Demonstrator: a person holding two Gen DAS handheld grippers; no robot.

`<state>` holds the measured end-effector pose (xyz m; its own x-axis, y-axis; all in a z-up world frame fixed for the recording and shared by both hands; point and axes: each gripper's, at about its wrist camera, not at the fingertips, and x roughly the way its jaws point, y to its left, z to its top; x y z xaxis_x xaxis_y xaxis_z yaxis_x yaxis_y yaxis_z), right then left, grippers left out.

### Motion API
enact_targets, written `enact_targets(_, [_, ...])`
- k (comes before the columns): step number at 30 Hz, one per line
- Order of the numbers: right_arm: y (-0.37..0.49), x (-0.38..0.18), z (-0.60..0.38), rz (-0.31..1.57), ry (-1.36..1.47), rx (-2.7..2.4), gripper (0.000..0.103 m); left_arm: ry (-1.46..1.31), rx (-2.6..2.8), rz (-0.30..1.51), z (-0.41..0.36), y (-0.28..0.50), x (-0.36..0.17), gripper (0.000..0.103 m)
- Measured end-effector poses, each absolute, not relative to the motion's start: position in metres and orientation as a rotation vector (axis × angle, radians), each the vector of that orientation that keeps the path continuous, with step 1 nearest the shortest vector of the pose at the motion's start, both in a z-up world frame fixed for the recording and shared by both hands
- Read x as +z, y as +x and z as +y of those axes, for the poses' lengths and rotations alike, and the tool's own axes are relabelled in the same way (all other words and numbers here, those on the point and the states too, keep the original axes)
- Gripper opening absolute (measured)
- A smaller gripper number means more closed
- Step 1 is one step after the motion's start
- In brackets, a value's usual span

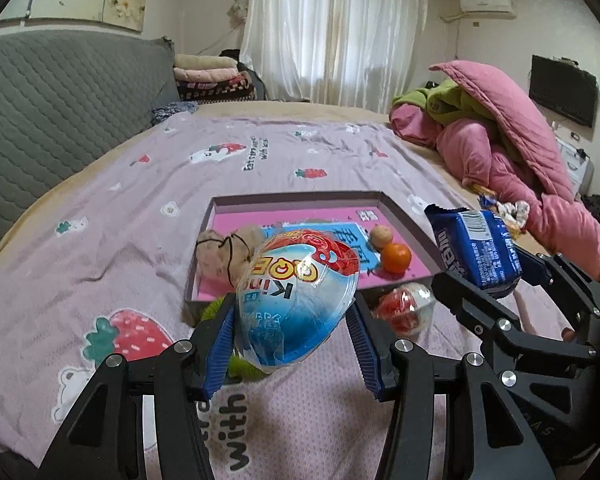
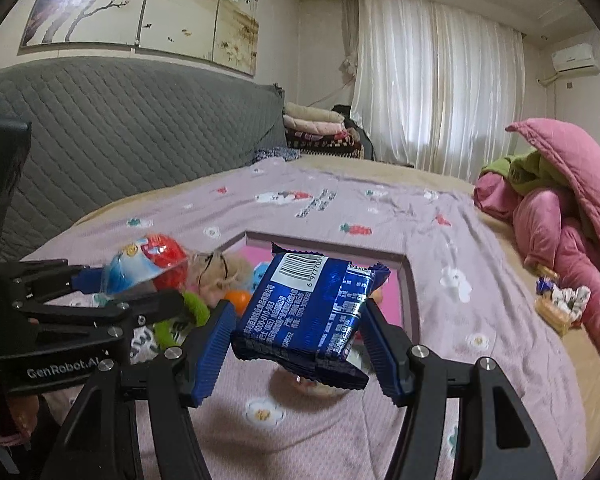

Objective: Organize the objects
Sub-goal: 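Carry the Kinder egg and snack packet over the tray with both grippers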

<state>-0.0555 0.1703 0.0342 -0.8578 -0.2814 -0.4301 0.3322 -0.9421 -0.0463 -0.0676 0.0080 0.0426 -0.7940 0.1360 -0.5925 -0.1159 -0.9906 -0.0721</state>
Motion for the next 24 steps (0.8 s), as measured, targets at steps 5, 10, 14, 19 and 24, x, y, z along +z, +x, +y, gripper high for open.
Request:
enact_targets(5, [-0.066, 0.042, 0.168, 0.169, 0.586, -2.757, 0.063, -0.922, 2.868, -0.054, 0.008, -0.076, 0.050, 0.055])
enact_targets(10, [-0.075, 0.048, 0.166, 0.171, 0.559, -2.763, 0.063, -0.907, 2.883, -0.059, 0.005, -0.086, 0.055, 0.055])
enact_targets(14, [-0.081, 0.054, 0.165, 0.175, 0.540, -2.774, 0.063, -0.892, 2.899, -0.069, 0.001, -0.093, 0.059, 0.055])
enact_targets(19, [-0.085, 0.058, 0.165, 0.175, 0.522, -2.782, 0.063, -0.877, 2.907, -0.076, -0.002, -0.099, 0.062, 0.055])
enact_targets(24, [-0.088, 0.061, 0.163, 0.185, 0.514, -2.788, 0.063, -0.868, 2.920, -0.077, -0.004, -0.106, 0.063, 0.055])
